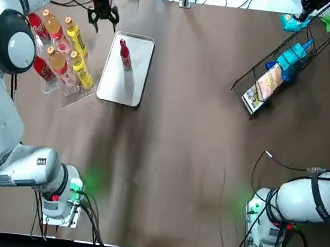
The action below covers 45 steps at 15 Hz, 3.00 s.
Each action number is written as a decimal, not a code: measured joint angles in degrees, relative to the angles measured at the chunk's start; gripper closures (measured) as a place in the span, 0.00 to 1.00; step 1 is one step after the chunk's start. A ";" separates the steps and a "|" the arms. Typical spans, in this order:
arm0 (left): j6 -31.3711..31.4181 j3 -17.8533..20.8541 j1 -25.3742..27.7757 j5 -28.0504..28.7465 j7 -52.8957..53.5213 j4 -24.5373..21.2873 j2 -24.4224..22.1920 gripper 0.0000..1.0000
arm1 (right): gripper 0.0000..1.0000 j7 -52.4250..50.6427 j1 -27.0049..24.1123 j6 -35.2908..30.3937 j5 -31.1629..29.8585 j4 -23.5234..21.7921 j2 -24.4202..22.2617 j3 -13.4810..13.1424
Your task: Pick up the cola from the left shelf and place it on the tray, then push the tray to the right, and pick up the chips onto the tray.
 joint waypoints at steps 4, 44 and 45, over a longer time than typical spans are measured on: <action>0.73 0.07 2.08 3.71 5.52 -1.54 5.78 0.01 | 0.99 1.67 0.99 -0.83 0.13 -0.66 0.36 0.02; 14.57 -0.61 -25.03 -4.44 -8.07 2.68 20.22 0.89 | 0.99 47.83 15.96 19.00 14.15 -3.07 18.96 0.20; 15.16 -0.54 -24.90 -4.75 -8.07 2.78 20.22 0.87 | 0.99 48.86 16.08 20.66 15.38 -3.08 20.74 0.19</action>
